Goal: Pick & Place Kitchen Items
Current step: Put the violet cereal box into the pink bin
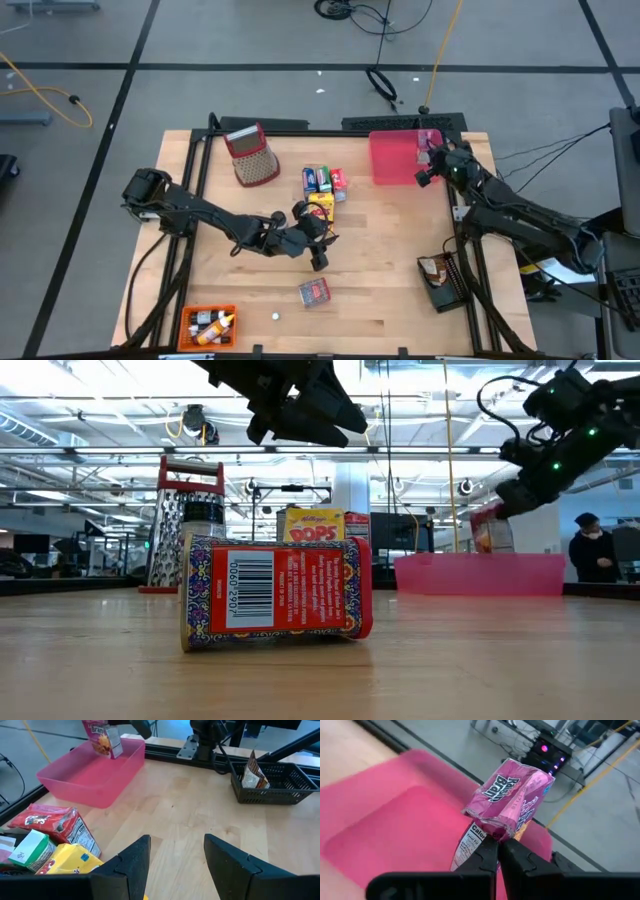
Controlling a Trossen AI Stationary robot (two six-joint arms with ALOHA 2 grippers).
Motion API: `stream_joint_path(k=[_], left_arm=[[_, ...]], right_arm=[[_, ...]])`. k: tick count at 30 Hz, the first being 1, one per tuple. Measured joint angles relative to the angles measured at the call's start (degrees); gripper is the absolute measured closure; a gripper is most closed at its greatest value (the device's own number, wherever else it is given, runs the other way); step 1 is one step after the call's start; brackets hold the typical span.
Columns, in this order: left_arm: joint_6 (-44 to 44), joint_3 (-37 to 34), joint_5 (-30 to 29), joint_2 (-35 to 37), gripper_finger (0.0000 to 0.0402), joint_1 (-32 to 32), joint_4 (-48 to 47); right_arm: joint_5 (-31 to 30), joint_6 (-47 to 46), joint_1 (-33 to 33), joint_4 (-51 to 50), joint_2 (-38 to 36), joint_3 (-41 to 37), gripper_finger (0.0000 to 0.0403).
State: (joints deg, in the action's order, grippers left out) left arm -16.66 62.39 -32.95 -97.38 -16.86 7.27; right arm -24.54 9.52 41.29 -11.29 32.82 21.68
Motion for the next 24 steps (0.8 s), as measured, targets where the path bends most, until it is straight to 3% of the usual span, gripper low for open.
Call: stream_joint_path(k=[9,24], left_arm=[[0.06,0.02,0.0,0.0,0.0215,0.0,0.12],[0.21,0.02,0.0,0.0,0.0215,0.07,0.31]], right_arm=[[6.63,2.96,10.87,4.6,2.5,-1.6,0.0403],[5.21,3.39,10.37,11.24,2.46,-4.83,0.0403]])
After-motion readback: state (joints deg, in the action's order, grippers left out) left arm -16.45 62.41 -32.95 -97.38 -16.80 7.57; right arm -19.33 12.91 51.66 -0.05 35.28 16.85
